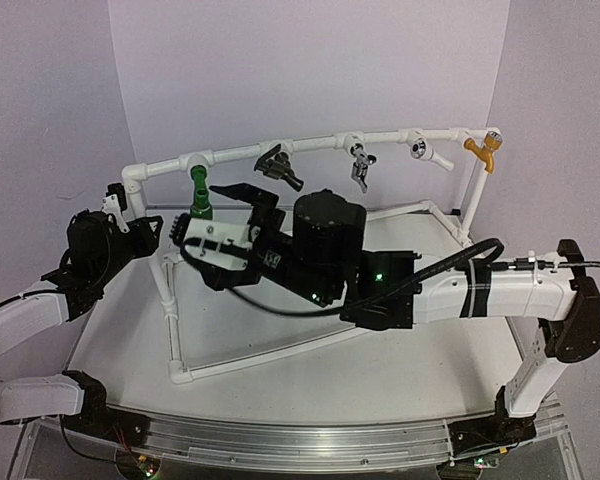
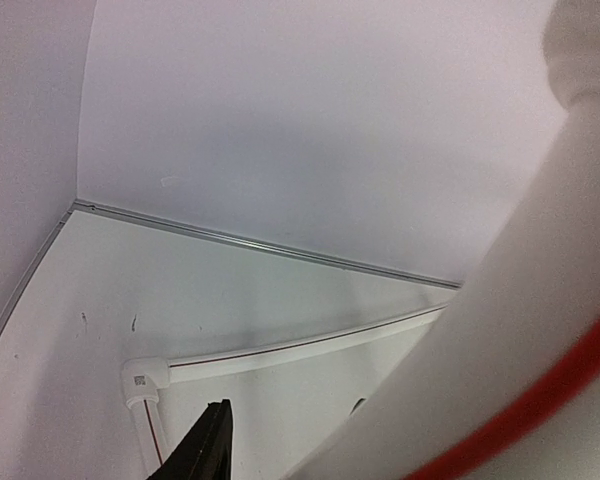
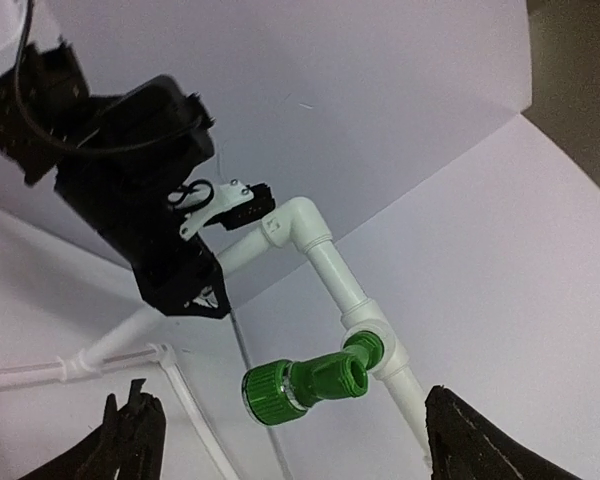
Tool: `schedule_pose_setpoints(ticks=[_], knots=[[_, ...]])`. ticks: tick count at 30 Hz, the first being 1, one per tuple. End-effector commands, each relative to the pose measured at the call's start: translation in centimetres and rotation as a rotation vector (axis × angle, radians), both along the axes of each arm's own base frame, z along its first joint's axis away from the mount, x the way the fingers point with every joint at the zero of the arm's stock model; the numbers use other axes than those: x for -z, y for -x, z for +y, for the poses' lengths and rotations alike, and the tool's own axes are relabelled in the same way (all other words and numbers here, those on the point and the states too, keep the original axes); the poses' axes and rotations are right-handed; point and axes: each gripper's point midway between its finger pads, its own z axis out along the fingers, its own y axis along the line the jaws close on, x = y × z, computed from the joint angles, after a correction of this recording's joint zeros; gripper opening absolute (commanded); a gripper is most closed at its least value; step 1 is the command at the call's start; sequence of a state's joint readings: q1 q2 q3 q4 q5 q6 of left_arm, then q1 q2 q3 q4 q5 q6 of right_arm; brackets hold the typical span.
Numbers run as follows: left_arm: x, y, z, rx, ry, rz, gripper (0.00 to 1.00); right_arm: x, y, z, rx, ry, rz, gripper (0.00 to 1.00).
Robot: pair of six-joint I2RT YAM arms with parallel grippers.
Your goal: Install the water faucets
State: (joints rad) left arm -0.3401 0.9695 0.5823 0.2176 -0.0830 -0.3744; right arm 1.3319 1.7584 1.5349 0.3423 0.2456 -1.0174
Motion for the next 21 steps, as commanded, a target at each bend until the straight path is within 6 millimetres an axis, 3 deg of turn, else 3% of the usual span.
schedule_pose_setpoints(ticks=[1,9,18,21], knots=[[1.5,1.2,-3.1,0.116,0.192,0.150,0.00,-1.6,-1.7,-0.9,0.139,0.311,-0.451,0.91],[1.6,1.3,-3.3,0.127,0.191,0.154,0.00,-1.7,-4.6,-0.1,0.262,0.633,-0.781,0.91],[1.2,1.4,-3.2,0.125,0.186,0.142,0.00,-0.5,-8.5,1.0,0.309,0.814,-0.877,0.85],[1.4,1.3,-3.2,0.126,0.183,0.144,0.00,-0.4,-9.0,1.7,0.298,0.821,-0.898,0.84]])
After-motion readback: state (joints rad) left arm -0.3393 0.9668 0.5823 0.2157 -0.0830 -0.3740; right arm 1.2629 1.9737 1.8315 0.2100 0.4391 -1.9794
